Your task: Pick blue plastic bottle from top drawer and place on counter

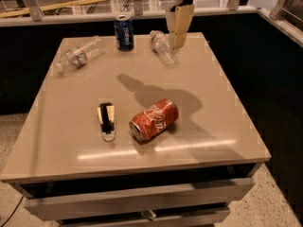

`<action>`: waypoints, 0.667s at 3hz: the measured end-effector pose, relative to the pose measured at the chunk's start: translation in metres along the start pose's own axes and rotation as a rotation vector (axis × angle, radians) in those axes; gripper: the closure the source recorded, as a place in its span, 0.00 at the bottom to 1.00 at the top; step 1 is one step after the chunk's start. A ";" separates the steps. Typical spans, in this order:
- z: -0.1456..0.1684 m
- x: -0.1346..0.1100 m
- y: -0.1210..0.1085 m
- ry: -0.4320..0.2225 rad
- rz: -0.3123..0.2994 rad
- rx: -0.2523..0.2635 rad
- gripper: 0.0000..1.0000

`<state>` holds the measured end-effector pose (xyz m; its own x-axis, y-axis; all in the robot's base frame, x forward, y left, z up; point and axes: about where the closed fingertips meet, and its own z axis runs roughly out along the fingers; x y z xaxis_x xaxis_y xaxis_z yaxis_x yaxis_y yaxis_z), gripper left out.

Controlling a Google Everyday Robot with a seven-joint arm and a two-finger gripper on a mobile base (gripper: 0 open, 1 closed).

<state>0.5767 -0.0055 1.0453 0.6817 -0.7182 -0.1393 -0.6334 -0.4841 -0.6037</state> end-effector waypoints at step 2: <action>0.014 0.011 -0.018 0.010 -0.028 0.007 0.00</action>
Offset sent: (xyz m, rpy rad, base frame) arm 0.0471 0.0110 -0.0008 -0.0243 -0.0453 0.0219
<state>0.6006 0.0025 1.0442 0.6954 -0.7096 -0.1140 -0.6115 -0.5008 -0.6126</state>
